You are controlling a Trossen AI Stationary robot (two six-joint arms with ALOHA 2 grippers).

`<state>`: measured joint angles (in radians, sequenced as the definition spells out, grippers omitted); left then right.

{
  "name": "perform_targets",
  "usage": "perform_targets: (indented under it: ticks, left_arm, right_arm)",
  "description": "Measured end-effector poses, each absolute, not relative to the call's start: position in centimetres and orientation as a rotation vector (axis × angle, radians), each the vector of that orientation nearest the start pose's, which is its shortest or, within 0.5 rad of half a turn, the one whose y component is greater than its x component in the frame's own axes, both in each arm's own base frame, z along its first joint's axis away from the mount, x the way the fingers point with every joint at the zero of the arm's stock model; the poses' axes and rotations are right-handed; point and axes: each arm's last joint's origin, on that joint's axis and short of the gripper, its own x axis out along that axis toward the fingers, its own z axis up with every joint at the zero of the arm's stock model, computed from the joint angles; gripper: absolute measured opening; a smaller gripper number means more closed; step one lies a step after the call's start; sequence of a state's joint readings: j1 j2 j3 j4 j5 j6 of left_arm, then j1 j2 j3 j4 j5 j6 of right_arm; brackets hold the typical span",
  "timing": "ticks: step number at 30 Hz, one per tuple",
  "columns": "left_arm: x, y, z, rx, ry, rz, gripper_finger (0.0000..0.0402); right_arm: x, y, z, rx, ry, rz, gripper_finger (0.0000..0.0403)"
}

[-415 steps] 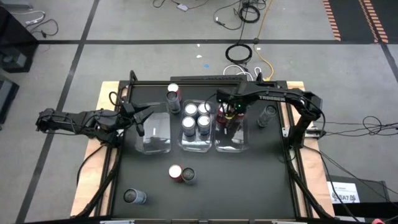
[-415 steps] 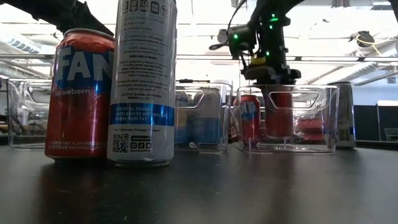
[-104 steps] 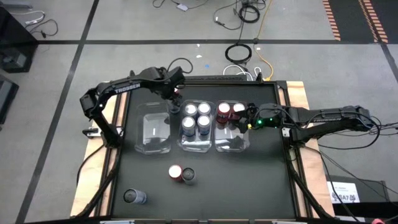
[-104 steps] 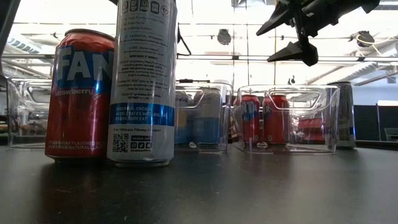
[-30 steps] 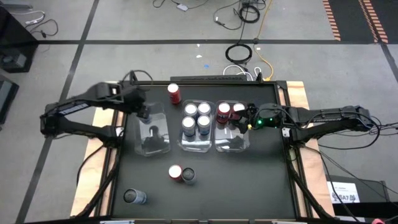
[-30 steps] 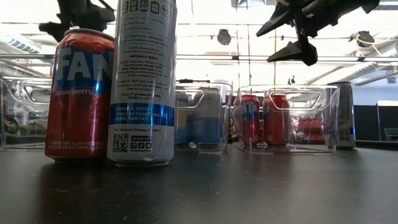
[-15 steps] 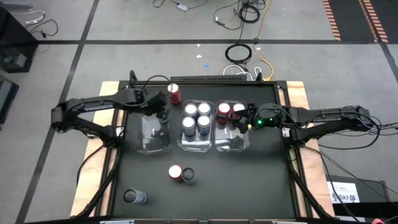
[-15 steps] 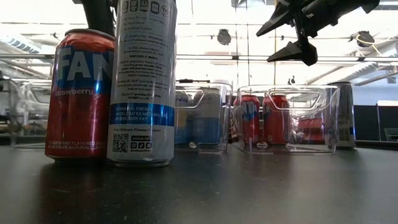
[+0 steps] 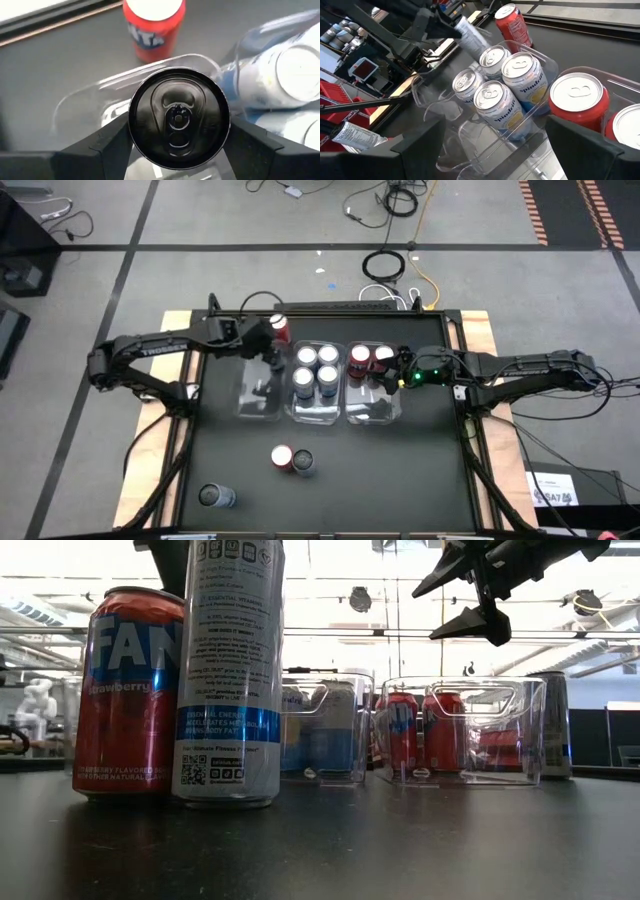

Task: Sort soda cans
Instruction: Put the top left white-blue soda can into the left transparent bin

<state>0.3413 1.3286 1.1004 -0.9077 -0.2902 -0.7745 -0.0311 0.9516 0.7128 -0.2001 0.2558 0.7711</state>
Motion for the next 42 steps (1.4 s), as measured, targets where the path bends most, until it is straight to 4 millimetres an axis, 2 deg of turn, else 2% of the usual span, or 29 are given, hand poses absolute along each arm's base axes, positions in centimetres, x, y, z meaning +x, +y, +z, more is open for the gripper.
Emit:
perform_targets:
  ticks: [13,21,29,42]
  left_arm:
    - [23.4,9.4,27.0,-0.700,0.919,0.990,0.0272]
    - [24.2,9.6,27.0,-0.701,0.858,0.971,0.0272]
    - [24.7,9.8,26.4,-0.713,0.884,0.962,0.0283]
    - [25.0,9.8,26.4,-0.731,0.865,0.938,0.0286]
  right_arm:
    - [20.5,-1.4,27.8,0.707,0.305,-0.436,0.0336]
    - [20.5,-1.4,27.8,0.706,0.305,-0.436,0.0336]
    - [20.5,-1.4,27.8,0.707,0.305,-0.436,0.0336]
    - [20.5,-1.4,27.8,0.712,0.306,-0.437,0.0336]
